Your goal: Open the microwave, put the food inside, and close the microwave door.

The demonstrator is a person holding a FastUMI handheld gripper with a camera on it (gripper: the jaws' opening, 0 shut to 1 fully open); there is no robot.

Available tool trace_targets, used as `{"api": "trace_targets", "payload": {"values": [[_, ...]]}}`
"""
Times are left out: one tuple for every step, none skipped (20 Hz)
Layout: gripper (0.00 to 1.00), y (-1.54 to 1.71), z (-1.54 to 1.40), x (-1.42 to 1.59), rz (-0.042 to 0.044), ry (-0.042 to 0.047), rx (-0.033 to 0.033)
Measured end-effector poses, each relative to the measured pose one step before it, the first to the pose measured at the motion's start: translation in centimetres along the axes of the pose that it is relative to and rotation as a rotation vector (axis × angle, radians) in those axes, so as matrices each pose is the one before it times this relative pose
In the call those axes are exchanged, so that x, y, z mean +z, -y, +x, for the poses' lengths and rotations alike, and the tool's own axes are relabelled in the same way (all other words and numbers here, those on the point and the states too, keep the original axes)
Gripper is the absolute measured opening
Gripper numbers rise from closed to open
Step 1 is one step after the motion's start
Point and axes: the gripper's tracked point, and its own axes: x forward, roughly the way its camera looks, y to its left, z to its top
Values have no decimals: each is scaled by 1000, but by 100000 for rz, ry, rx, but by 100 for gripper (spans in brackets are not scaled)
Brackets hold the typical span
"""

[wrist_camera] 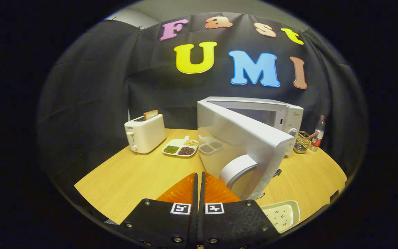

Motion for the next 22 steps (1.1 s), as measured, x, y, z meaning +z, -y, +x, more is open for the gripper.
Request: {"api": "trace_targets", "payload": {"values": [[1, 958, 316, 451, 988, 633, -2123], [1, 1062, 509, 377, 963, 280, -2189], [1, 977, 385, 336, 968, 448, -2089], [1, 946, 487, 401, 1133, 274, -1977], [1, 762, 472, 349, 1010, 141, -1712], [1, 850, 576, 326, 862, 2, -1702], [1, 776, 540, 315, 660, 146, -1663], [1, 700, 542, 374, 611, 181, -1600], [1, 641, 551, 350, 619, 229, -1401], [1, 661, 593, 363, 584, 40, -1322], [1, 496, 621, 288, 618, 28, -1102], [1, 511, 540, 453, 585, 260, -932], [1, 398, 579, 342, 538, 145, -841], [1, 421, 596, 344, 425, 172, -831], [1, 371, 579, 246, 418, 190, -698], [1, 81, 691, 227, 617, 119, 58], [1, 428, 384, 132, -264, -83, -725], [1, 355, 581, 206, -794, 171, -807], [1, 329, 601, 46, -668, -143, -605], [1, 255, 567, 142, -311, -112, -154], [1, 274, 668, 69, 38, -110, -84], [1, 233, 588, 185, 26, -73, -42]]}}
